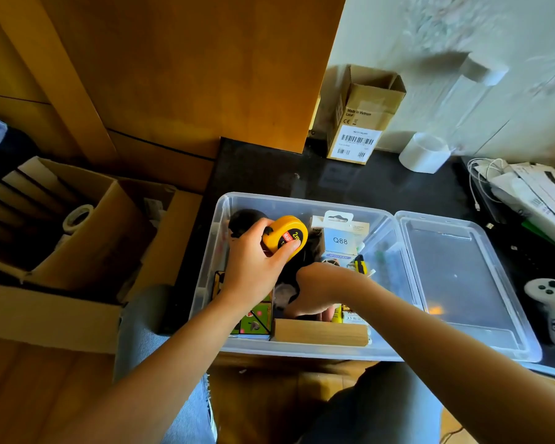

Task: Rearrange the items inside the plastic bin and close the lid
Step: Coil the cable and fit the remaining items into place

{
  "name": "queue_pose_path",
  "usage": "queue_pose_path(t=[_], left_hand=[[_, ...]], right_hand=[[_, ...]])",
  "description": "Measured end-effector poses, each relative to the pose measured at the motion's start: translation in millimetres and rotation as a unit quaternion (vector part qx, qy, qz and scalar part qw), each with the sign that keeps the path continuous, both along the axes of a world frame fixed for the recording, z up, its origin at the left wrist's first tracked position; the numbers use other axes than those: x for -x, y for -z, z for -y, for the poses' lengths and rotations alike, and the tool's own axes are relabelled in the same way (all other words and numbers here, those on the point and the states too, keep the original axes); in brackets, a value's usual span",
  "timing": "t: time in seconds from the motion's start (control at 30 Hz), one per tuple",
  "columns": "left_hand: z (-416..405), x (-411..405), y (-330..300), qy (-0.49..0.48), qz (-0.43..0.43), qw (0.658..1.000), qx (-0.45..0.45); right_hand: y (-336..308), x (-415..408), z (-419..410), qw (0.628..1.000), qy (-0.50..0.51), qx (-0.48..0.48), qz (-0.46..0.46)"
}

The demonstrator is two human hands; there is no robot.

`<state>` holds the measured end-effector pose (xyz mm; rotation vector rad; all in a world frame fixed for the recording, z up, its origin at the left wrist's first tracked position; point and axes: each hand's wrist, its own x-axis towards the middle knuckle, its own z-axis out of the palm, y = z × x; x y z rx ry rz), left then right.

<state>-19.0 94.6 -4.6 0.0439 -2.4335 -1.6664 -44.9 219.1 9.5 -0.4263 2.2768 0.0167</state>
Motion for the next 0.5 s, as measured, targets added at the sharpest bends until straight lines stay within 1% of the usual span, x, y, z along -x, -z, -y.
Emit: queue_pose_path(t=[0.07,0.17,0.23,0.4,0.5], left_hand=[[0,0,0,-0.001,0.001,1.0,0.005],[1,0,1,-0.001,-0.004,1.0,0.002],[1,0,2,0.001,-0.006,1.0,-0.001],[0,1,3,0.004,-0.008,1.0,-0.003],[0,1,2,0.005,-0.009,1.0,-0.006]], right_hand=[[2,2,4,1.0,0.005,-0.009,0.006],[5,5,11,0.997,0.049,-0.016,0.065],[9,5,14,0.993,0.07,-0.032,0.088],[12,6,10,0.996,0.041,-0.065,0.054],[14,6,9,0.993,0.048,-0.085,0.063]])
